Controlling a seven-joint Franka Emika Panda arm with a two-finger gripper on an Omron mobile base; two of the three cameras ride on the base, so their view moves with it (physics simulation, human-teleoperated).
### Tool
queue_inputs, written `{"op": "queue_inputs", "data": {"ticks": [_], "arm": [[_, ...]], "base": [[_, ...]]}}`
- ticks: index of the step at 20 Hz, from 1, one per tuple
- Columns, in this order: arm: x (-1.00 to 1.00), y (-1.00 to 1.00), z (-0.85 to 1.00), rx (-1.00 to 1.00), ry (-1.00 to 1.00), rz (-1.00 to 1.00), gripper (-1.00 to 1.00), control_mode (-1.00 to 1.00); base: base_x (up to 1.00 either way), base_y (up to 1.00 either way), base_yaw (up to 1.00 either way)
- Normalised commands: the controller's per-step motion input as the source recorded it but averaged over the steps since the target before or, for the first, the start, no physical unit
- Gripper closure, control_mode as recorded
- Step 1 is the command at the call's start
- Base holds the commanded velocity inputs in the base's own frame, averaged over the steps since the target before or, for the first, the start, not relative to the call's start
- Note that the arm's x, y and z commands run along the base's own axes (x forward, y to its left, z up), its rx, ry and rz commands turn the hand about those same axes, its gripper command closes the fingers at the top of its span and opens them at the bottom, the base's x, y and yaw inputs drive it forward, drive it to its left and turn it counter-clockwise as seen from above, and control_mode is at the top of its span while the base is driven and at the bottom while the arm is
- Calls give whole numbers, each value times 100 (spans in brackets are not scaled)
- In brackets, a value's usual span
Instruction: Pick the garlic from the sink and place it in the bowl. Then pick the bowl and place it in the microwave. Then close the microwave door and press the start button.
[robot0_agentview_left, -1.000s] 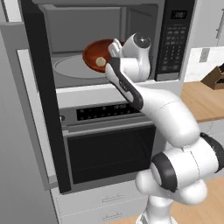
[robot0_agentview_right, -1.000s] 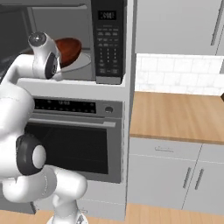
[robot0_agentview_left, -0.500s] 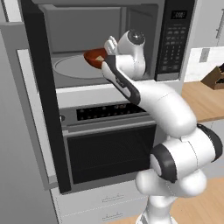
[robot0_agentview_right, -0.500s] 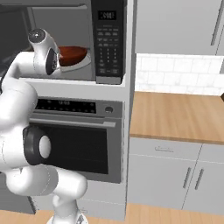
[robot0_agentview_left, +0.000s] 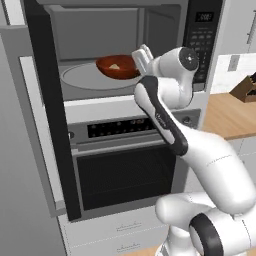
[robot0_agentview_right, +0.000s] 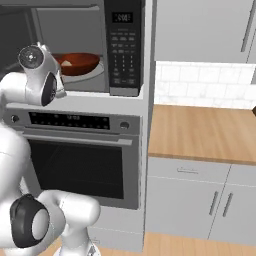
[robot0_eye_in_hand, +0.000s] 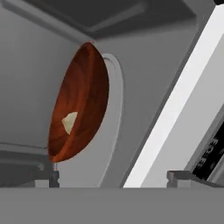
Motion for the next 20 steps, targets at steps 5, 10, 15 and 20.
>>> {"op": "queue_inputs", "data": {"ticks": [5, 10, 15, 20], "arm": [[-100, -2, -46, -21, 0, 33, -100, -100], [-100, -2, -13, -55, -1, 53, -100, -100], [-96, -1, 3, -75, -1, 61, -100, -100], [-66, 0, -2, -77, -10, 66, -100, -100]], "base": [[0, 0, 0], [0, 0, 0], [0, 0, 0], [0, 0, 0]]}}
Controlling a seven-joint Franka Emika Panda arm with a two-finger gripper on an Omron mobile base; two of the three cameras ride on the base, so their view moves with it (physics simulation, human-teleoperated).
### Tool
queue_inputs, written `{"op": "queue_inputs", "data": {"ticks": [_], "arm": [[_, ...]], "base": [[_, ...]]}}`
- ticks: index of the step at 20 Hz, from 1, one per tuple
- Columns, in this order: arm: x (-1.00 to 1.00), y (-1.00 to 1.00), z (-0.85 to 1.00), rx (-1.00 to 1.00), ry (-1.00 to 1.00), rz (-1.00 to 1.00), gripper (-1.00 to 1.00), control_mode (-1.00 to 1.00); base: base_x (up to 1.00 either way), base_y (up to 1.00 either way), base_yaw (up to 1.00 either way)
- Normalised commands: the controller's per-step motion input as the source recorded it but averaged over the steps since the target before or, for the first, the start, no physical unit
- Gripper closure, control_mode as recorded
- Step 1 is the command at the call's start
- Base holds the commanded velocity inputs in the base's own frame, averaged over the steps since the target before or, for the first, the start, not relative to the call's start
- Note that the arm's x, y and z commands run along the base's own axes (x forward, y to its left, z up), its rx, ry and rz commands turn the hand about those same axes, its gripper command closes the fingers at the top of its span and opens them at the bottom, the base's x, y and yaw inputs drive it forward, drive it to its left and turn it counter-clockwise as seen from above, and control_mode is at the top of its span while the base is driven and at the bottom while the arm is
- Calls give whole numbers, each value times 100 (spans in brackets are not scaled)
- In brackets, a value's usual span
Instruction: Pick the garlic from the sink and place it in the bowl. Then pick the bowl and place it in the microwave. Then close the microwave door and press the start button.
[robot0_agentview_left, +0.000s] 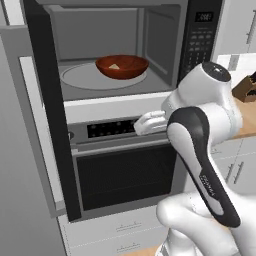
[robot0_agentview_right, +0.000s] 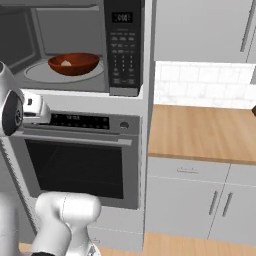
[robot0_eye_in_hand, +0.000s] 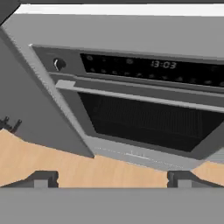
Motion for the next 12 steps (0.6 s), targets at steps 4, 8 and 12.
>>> {"op": "queue_inputs", "data": {"ticks": [4, 8, 12], "arm": [[-45, -5, -33, -59, -23, 68, -100, -100], [-49, -23, -47, -48, -22, 66, -100, -100], [-60, -45, -37, -40, -34, 62, -100, -100]], "base": [[0, 0, 0], [0, 0, 0], [0, 0, 0]]}}
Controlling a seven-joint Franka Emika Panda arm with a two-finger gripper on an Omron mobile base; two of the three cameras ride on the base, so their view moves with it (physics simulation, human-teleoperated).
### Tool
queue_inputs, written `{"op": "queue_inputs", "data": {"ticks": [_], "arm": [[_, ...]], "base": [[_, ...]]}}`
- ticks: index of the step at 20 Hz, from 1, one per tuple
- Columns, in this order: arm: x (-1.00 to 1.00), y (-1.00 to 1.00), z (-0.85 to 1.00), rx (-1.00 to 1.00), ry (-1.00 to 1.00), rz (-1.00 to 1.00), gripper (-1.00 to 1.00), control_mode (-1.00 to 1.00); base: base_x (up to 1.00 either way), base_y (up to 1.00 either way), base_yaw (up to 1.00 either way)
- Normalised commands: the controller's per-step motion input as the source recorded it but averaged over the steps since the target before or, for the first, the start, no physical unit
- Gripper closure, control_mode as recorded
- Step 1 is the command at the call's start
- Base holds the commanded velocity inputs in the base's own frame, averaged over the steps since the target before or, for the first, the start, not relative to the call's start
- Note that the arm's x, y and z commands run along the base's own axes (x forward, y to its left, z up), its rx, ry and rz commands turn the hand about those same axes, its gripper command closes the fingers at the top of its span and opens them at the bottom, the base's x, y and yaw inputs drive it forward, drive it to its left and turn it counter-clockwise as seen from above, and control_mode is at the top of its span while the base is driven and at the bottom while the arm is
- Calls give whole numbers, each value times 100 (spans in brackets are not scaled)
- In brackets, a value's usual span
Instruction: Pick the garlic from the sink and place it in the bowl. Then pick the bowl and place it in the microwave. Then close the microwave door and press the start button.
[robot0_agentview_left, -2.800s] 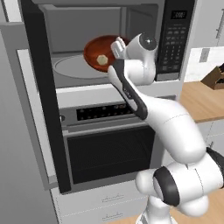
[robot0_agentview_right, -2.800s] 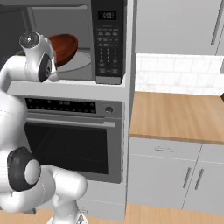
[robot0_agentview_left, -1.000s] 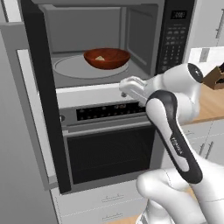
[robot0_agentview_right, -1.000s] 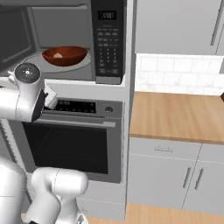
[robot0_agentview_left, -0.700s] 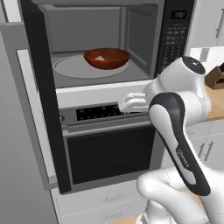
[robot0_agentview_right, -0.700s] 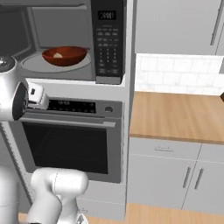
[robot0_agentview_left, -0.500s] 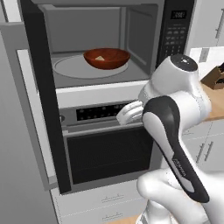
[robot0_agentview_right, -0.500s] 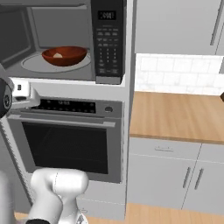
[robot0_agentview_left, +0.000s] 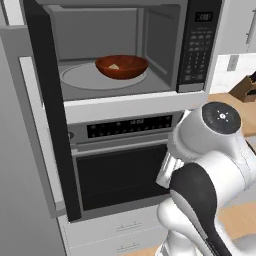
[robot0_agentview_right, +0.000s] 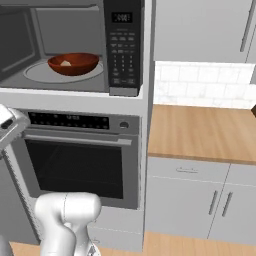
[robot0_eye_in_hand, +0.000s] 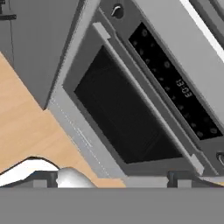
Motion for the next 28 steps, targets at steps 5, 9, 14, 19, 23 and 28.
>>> {"op": "queue_inputs", "data": {"ticks": [5, 9, 14, 19, 23, 28], "arm": [[-99, 0, -21, -35, -48, 46, -100, -100], [-85, 78, -54, -39, -40, 38, -100, -100], [-100, 3, -41, -24, -41, 35, -100, -100], [-85, 10, -68, -24, -31, 25, -100, -100], [5, 92, -88, -32, -12, 8, -100, -100], [75, 100, -35, -19, -6, -5, -100, -100]], "base": [[0, 0, 0], [0, 0, 0], [0, 0, 0], [0, 0, 0], [0, 0, 0], [0, 0, 0]]}}
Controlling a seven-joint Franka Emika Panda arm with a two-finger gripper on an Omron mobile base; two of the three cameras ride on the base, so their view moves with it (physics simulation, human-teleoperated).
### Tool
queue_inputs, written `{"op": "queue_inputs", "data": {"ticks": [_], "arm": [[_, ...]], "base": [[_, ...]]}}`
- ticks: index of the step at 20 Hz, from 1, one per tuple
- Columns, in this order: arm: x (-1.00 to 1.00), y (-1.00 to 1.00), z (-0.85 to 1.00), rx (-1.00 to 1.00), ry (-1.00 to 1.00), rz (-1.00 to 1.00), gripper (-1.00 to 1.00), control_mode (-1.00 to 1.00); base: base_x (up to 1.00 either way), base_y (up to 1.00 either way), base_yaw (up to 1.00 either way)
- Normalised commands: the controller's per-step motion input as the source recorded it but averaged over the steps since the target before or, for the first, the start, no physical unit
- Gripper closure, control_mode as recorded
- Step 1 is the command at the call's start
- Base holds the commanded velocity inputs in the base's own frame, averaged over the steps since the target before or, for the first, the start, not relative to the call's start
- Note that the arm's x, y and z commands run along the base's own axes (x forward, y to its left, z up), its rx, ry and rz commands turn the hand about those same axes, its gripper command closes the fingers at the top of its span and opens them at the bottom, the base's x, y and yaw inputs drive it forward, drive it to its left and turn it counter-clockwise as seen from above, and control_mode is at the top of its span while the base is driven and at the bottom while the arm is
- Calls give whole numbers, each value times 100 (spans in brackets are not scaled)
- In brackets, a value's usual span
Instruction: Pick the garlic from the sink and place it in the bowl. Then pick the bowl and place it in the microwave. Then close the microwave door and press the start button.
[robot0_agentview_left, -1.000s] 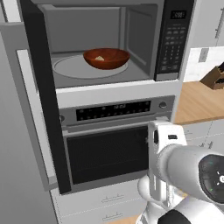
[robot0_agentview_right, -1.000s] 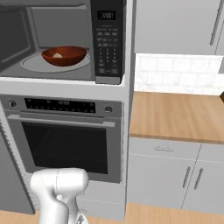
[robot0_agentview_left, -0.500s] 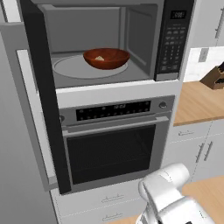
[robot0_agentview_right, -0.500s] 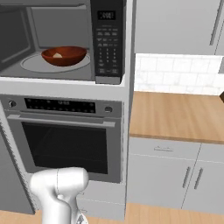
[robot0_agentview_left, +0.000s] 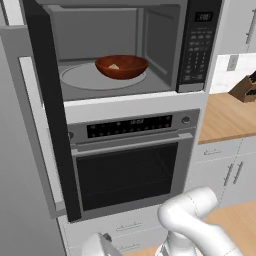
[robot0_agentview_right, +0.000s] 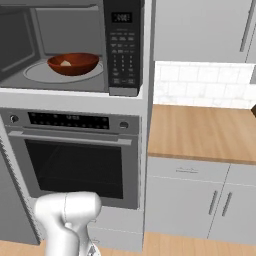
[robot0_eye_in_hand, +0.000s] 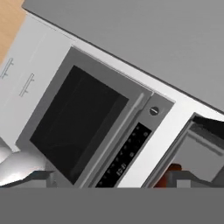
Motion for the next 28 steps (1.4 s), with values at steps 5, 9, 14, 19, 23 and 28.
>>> {"op": "queue_inputs", "data": {"ticks": [5, 9, 14, 19, 23, 28], "arm": [[96, 100, -1, -15, -6, -24, -100, -100], [35, 100, 0, -13, -13, -20, -100, -100], [-9, 80, -1, -15, -26, -6, -100, -100], [6, 100, -12, -18, -16, -11, -100, -100], [38, 82, 37, -10, -20, -23, -100, -100], [12, -14, 52, -1, -21, -25, -100, -100]], "base": [[0, 0, 0], [0, 0, 0], [0, 0, 0], [0, 0, 0], [0, 0, 0], [0, 0, 0]]}}
